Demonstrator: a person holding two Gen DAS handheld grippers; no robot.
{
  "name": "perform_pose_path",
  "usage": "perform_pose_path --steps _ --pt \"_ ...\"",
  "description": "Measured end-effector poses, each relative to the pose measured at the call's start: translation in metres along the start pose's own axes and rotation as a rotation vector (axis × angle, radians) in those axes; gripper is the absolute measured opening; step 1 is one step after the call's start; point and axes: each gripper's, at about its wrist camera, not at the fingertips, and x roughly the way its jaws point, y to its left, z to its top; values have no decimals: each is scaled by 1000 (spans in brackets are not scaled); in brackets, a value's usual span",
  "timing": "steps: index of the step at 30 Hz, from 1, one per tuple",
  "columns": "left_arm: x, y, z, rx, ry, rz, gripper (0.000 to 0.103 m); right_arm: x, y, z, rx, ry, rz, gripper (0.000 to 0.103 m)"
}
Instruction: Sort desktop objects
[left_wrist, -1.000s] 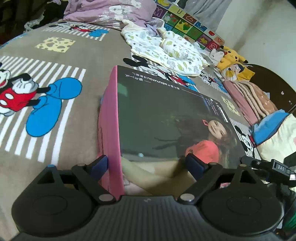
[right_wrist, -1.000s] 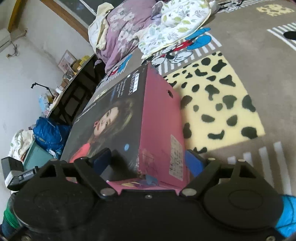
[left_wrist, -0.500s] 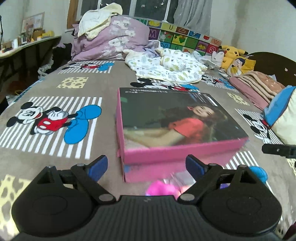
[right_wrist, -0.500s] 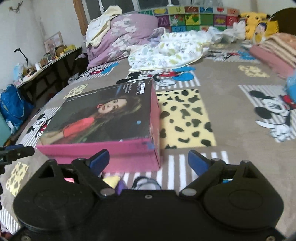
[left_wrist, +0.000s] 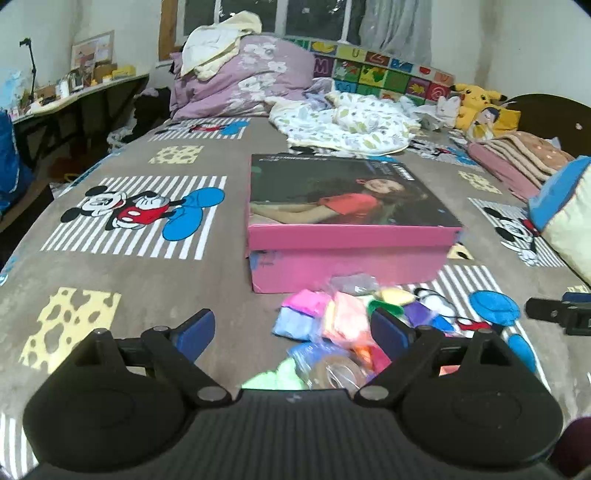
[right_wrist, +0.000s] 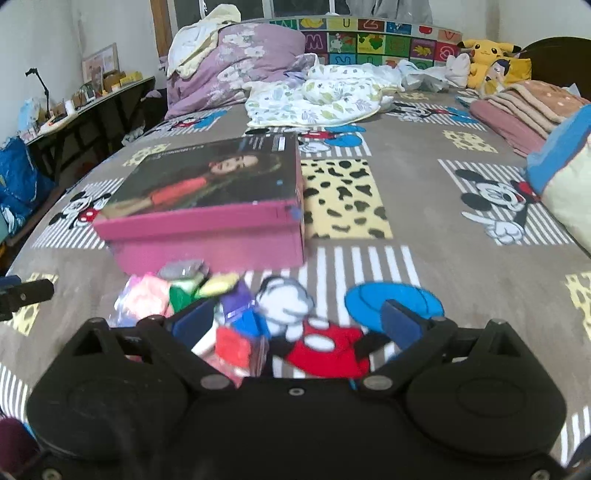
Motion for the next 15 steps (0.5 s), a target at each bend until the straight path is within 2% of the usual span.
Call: perform_pose_path --steps 3,8,15 --pt "-19 -7 -10 12 -21 -9 92 -13 3 -13 3 14 -13 98" --pt "-48 -22 -33 19 -68 28 92 -39 7 -38 6 27 -24 98" --pt "-76 -44 -67 41 -46 54 92 -84 9 -77 26 29 -26 98"
